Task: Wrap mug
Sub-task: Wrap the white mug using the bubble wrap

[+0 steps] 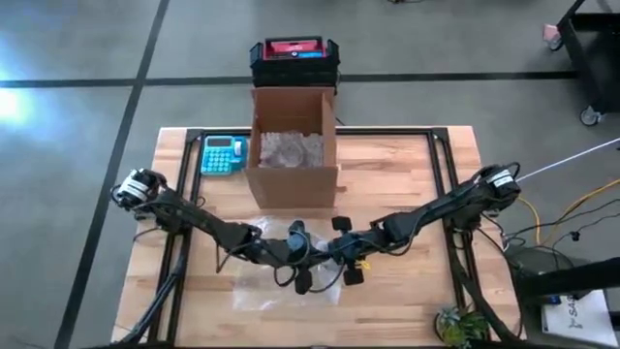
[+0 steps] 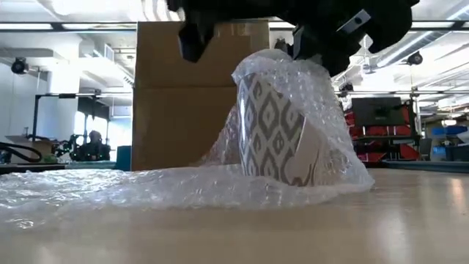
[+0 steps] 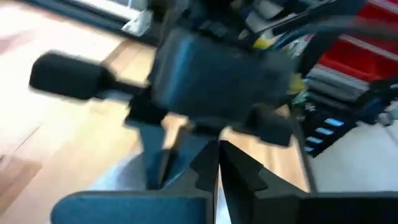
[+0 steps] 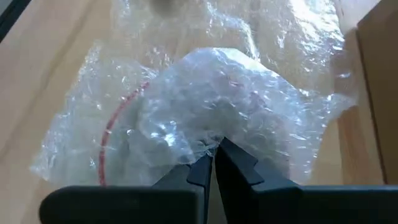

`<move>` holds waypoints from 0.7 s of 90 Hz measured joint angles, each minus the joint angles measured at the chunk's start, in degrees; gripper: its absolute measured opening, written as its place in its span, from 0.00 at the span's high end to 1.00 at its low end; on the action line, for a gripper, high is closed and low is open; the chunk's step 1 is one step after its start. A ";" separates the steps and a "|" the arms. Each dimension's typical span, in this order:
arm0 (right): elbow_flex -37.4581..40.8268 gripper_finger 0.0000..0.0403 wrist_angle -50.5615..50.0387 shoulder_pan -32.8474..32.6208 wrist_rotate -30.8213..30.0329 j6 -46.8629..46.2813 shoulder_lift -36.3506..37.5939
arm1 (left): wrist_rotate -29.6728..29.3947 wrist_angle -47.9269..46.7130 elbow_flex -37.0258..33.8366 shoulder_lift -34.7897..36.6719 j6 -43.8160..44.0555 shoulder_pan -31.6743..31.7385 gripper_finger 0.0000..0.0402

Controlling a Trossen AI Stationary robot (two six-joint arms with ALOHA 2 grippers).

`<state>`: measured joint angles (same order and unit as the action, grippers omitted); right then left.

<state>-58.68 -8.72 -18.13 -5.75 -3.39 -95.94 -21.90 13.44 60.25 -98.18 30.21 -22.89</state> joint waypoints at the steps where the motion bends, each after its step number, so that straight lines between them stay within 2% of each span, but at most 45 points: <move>1: -0.08 0.98 -0.21 0.00 0.03 0.04 0.07 | 0.10 -0.05 -0.06 -0.54 0.12 0.08 1.00; 10: -2.27 0.98 -5.11 0.00 0.37 0.41 0.67 | 0.30 0.77 -0.18 -5.04 0.93 0.33 1.00; 28: -13.01 0.98 -25.41 -0.23 0.60 0.00 1.86 | 0.04 2.43 0.14 -7.54 3.33 0.61 1.00; 37: -14.95 0.98 -26.04 -0.52 0.76 -1.28 1.49 | 0.04 2.62 0.10 -7.43 3.21 0.61 1.00; 50: -15.66 0.98 -26.07 -0.50 6.86 -8.14 -1.34 | 0.01 4.05 -0.07 -7.45 2.19 0.62 1.00; 63: -15.88 0.98 -25.22 -0.31 6.74 -8.42 -5.11 | 0.04 4.46 -0.11 -7.51 1.97 0.68 1.00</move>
<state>-74.56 -33.93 -18.44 0.99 -11.81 -101.05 -21.87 17.90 60.14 -105.69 32.18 -22.22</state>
